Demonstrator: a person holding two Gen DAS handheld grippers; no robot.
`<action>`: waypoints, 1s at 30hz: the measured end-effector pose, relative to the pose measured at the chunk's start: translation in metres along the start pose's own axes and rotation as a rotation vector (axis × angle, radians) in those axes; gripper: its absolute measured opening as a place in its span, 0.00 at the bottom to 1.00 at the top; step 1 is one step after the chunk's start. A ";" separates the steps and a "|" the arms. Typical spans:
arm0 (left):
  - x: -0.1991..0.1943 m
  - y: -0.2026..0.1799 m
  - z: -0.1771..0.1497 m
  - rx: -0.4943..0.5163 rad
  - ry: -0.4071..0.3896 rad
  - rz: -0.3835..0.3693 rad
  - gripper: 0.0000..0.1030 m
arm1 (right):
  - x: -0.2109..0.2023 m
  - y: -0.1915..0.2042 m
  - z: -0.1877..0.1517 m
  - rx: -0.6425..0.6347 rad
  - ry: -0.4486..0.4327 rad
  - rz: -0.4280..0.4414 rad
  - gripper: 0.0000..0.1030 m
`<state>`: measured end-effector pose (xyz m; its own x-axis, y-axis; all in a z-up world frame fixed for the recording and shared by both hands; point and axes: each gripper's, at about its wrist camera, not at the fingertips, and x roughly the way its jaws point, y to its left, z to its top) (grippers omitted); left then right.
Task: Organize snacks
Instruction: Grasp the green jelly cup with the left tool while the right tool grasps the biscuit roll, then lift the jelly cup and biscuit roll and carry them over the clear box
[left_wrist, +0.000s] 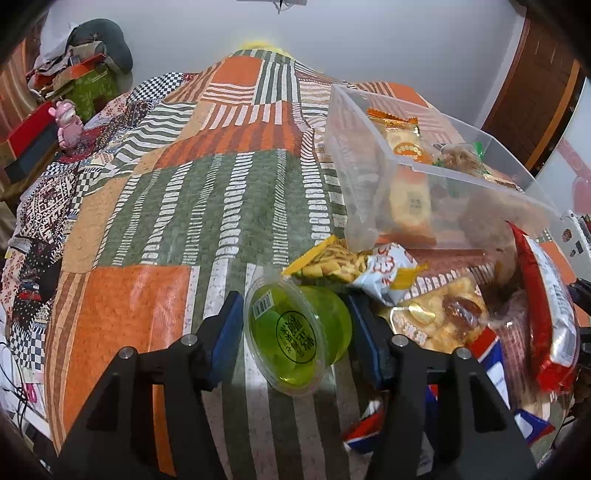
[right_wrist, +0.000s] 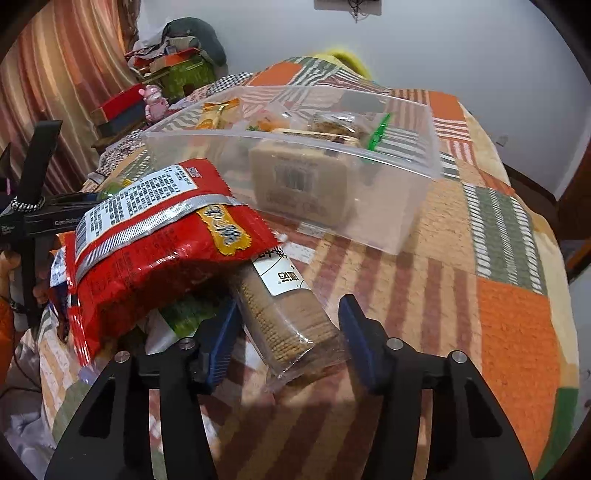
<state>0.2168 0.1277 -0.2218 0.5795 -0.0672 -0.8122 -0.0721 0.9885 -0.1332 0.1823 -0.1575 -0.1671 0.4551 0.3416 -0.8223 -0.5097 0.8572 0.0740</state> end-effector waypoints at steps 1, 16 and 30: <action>-0.002 0.000 -0.002 -0.002 -0.001 0.000 0.55 | -0.004 -0.003 -0.003 0.007 0.001 -0.004 0.46; -0.052 0.000 -0.032 -0.031 -0.039 -0.011 0.54 | -0.033 -0.017 -0.002 0.035 -0.032 -0.024 0.42; -0.066 -0.009 -0.027 -0.017 -0.036 -0.007 0.51 | -0.003 -0.013 -0.007 0.042 0.012 -0.028 0.34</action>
<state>0.1576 0.1196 -0.1821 0.6087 -0.0688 -0.7904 -0.0813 0.9856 -0.1484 0.1820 -0.1720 -0.1699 0.4600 0.3124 -0.8312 -0.4657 0.8819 0.0738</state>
